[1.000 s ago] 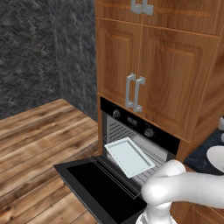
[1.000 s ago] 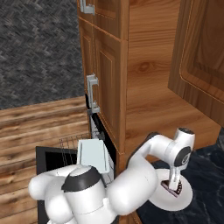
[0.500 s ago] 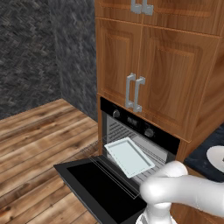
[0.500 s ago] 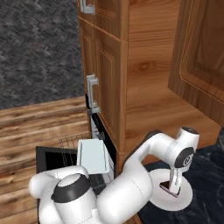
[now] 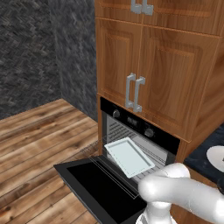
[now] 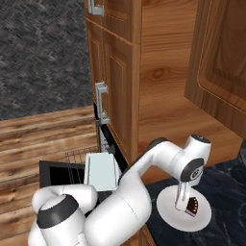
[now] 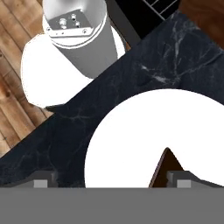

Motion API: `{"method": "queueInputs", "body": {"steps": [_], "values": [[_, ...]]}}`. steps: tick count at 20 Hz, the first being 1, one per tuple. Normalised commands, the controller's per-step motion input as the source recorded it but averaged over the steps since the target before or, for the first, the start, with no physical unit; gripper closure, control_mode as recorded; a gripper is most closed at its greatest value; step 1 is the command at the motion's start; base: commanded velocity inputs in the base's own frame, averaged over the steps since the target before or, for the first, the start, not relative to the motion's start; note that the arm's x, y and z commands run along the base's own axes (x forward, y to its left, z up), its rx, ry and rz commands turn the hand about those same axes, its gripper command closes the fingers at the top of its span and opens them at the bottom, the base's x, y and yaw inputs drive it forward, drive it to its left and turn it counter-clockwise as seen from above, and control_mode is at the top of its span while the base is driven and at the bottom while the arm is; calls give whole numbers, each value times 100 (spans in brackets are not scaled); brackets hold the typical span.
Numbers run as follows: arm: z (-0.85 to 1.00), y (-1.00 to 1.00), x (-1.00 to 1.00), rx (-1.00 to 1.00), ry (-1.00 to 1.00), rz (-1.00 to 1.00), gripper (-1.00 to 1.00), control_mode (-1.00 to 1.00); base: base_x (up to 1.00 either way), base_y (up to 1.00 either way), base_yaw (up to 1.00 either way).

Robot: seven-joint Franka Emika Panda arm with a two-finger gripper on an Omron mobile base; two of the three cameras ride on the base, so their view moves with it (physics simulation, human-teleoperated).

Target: Take the baked cake out of the oven and place it on the plate for cooling. Then close the oven door.

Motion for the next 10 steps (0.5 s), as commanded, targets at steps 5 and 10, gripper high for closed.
{"method": "queueInputs", "body": {"steps": [5, 10], "values": [[2, 36, -4, 0, 0, 0, -100, -100, 0, 0, 0], [14, 35, -4, 0, -1, 0, -100, -100, 0, 0, 0]]}}
